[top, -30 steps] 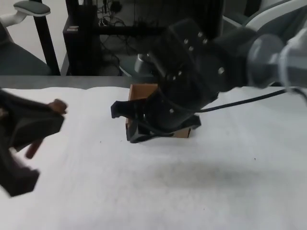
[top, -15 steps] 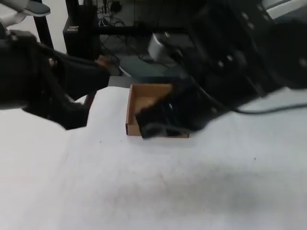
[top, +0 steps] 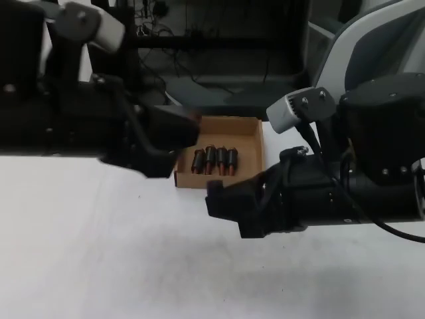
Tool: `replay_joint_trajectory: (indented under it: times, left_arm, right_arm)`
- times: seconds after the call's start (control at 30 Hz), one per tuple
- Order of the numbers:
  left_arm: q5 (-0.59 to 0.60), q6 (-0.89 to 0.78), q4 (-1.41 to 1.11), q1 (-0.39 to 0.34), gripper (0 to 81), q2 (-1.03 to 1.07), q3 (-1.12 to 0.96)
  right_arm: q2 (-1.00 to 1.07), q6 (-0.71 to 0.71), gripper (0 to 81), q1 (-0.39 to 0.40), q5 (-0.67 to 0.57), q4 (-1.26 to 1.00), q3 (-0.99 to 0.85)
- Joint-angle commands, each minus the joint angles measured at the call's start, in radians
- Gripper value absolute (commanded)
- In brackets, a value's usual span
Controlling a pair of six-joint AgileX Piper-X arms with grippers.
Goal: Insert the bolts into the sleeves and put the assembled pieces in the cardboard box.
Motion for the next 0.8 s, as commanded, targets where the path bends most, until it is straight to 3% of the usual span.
replay_joint_trajectory:
  times: [0.0, 0.2, 0.4, 0.77]
  left_arm:
    - [0.042, -0.059, -0.154, 0.002, 1.7, 0.070, 0.000]
    - [0.056, -0.162, -0.391, 0.008, 1.7, 0.158, 0.000]
    - [0.084, -0.228, -0.406, 0.064, 1.7, 0.160, 0.000]
    - [0.109, -0.488, -0.617, 0.094, 1.7, 0.160, 0.000]
  right_arm:
    - [0.010, -0.007, 0.6, -0.001, -0.023, -0.051, 0.000]
    - [0.023, 0.024, 0.6, -0.052, -0.080, -0.115, 0.000]
    - [0.043, 0.038, 0.6, -0.108, -0.109, -0.141, 0.000]
    - [0.125, 0.169, 0.6, -0.116, -0.151, -0.312, -0.002]
